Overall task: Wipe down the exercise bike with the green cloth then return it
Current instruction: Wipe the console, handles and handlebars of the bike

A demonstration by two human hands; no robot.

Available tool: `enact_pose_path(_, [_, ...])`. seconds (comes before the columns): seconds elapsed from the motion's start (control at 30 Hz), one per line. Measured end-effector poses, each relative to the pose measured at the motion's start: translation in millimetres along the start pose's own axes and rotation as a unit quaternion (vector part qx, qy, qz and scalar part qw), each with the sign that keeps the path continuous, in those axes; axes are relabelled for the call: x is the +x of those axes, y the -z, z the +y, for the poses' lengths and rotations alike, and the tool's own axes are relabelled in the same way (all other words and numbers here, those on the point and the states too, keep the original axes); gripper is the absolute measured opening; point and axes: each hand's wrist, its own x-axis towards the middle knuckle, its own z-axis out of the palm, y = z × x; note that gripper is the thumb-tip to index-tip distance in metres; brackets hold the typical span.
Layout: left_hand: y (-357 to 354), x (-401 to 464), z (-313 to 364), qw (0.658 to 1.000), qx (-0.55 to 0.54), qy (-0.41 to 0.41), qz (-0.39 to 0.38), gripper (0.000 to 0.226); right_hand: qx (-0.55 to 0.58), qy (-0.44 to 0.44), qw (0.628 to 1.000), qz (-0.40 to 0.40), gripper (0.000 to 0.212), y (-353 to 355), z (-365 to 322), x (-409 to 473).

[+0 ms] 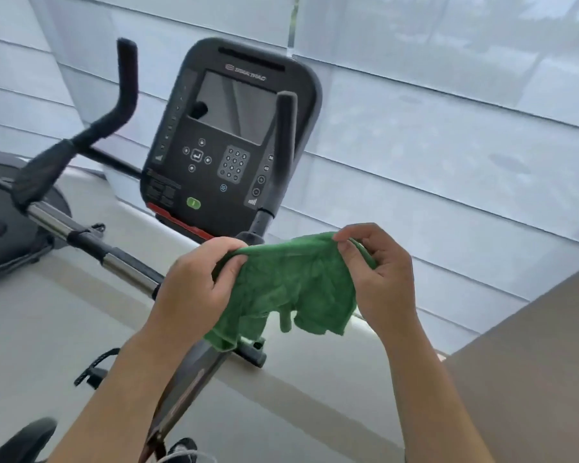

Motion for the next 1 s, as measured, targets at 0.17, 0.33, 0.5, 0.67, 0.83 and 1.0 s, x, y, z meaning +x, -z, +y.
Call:
enact_pose_path(0.17, [17, -1, -9, 0.993, 0.064, 0.055, 0.080, 0.014, 0.040, 0.050, 0.997, -0.050, 0.036, -42, -1, 35])
enact_pose_path(0.33, [16, 1, -26, 0.985, 0.073, 0.091, 0.128, 0.014, -0.016, 0.072, 0.990, -0.117, 0.044, -88, 12, 41])
enact_pose_path(0.5, [27, 3, -59, 0.987, 0.064, 0.133, 0.069, 0.021, -0.239, 0.094, 0.945, -0.205, 0.075, -129, 30, 10])
enact_pose_path(0.67, [50, 6, -96, 0.986, 0.083, 0.135, 0.051, 0.015, -0.408, 0.131, 0.894, -0.133, 0.094, -164, 34, -26])
enact_pose_path(0.83, [50, 22, -138, 0.986, 0.095, 0.135, -0.004, 0.015, -0.432, 0.209, 0.874, -0.081, 0.046, -186, 47, -35])
enact_pose_path(1.0, [42, 27, -159, 0.980, 0.141, 0.141, 0.014, 0.020, -0.397, 0.291, 0.868, -0.071, 0.023, -175, 53, 11])
